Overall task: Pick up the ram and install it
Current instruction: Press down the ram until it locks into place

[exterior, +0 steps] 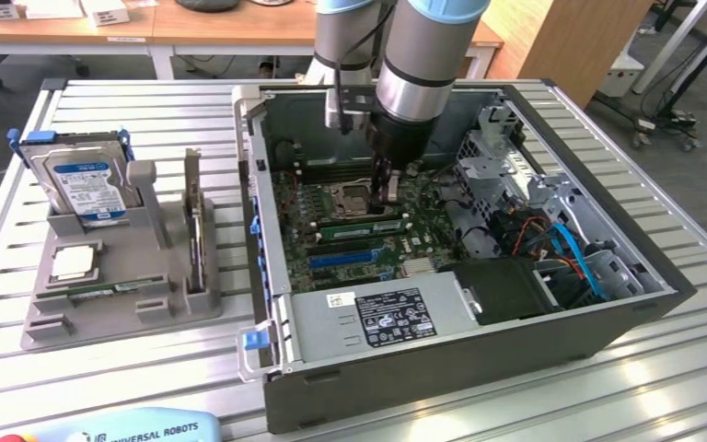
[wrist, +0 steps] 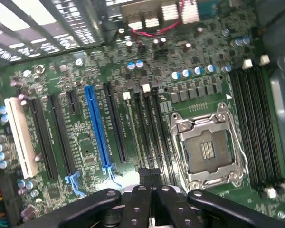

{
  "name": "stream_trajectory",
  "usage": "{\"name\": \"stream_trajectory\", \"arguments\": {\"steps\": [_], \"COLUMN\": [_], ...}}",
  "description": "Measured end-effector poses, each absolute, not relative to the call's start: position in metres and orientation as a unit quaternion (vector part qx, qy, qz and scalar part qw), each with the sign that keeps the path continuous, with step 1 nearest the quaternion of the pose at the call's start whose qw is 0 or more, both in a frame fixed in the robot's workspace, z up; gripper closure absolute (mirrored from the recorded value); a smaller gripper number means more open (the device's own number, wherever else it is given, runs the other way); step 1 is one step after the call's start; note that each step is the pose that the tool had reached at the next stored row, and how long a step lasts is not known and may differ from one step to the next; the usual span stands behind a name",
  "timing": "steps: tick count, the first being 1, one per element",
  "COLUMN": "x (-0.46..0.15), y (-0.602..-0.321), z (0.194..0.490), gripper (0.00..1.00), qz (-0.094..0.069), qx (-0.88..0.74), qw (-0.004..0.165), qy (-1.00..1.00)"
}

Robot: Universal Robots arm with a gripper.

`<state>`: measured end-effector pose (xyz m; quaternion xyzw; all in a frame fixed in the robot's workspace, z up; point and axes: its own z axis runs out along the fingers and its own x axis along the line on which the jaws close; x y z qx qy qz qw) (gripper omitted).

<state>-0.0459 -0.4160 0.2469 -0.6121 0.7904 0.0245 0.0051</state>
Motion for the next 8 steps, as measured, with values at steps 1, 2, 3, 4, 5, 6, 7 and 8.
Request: {"name": "stream_trajectory", "arguments": {"steps": [1, 2, 3, 4, 5, 6, 7, 8], "x": [-0.0459, -0.0459, -0.0459, -0.046, -0.0459, -0.0459, -0.0459, -0.0459], "y": [-0.416, -0.416, -0.416, -0.416, -0.416, -0.416, -0.4159, -0.416], "z": [0.2469, 0.2469, 0.2469, 0.2468, 0.2468, 0.2468, 0.2468, 0.2468], "gripper": [0.9, 0.9, 0.9, 0.9, 0.9, 0.9, 0.9, 0.9], "qz": [0.024, 0.024, 0.024, 0.024, 0.024, 0.024, 0.024, 0.024], "qx": [-0.606, -0.599, -0.593, -0.587, -0.58, -0.574, -0.568, -0.561], "qw": [0.005, 0.005, 0.006, 0.006, 0.006, 0.006, 0.006, 0.007], "qy": [0.795, 0.8, 0.805, 0.809, 0.814, 0.818, 0.823, 0.827]}}
